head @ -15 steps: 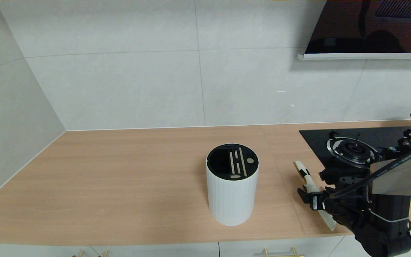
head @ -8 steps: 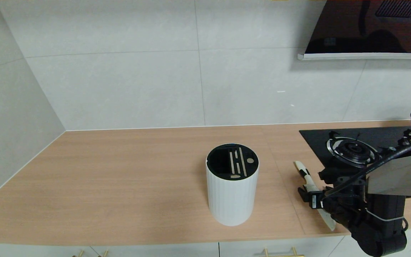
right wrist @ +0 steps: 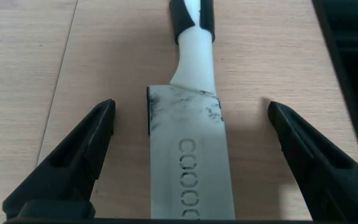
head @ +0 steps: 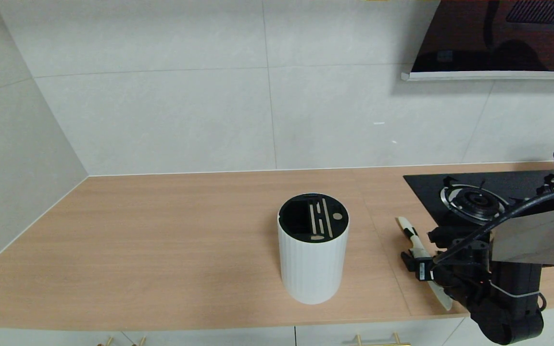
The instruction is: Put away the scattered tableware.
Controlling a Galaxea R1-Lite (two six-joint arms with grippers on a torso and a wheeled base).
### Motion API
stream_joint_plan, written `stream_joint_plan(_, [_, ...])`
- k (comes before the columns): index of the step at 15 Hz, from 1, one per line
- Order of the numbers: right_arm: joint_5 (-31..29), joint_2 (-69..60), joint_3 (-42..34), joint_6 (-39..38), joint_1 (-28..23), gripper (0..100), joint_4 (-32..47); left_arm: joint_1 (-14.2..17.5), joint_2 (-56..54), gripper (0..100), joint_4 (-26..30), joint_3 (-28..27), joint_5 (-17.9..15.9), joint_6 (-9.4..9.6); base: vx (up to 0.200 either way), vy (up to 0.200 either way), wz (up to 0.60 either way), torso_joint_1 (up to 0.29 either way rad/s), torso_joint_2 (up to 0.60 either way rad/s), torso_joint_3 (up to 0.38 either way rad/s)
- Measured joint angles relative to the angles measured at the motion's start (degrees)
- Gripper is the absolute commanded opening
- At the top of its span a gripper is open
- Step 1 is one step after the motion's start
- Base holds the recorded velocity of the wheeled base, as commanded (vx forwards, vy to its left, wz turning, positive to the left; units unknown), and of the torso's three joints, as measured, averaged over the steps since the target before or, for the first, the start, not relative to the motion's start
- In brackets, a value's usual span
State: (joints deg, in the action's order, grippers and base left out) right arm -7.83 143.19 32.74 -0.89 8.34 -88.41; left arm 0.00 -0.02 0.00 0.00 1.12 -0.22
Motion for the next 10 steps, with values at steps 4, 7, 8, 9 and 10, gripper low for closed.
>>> stream_joint_plan(4, [-0.1, 0.6, 0.1, 0.0, 0.1, 0, -0.8, 0.0, 0.0, 100, 0.0, 0.0, 0.0, 0.0, 0.0, 0.0, 0.0, 0.0, 0.0, 0.0])
stream_joint_plan(7, [-0.1, 0.7, 0.1, 0.0, 0.0, 0, -0.8, 0.0, 0.0, 100, 0.0, 0.0, 0.0, -0.02, 0.0, 0.0, 0.0, 0.0, 0.0, 0.0])
stream_joint_plan(8, [-0.1, 0.7, 0.1, 0.0, 0.0, 0, -0.8, 0.0, 0.0, 100, 0.0, 0.0, 0.0, -0.05, 0.0, 0.0, 0.0, 0.0, 0.0, 0.0])
stream_joint_plan(9, [-0.1, 0.7, 0.1, 0.0, 0.0, 0, -0.8, 0.0, 0.0, 100, 0.0, 0.0, 0.0, -0.07, 0.0, 0.0, 0.0, 0.0, 0.0, 0.0])
stream_joint_plan(10, [-0.2, 0.6, 0.0, 0.0, 0.0, 0, -0.8, 0.0, 0.0, 100, 0.0, 0.0, 0.0, -0.05, 0.0, 0.0, 0.0, 0.0, 0.0, 0.0])
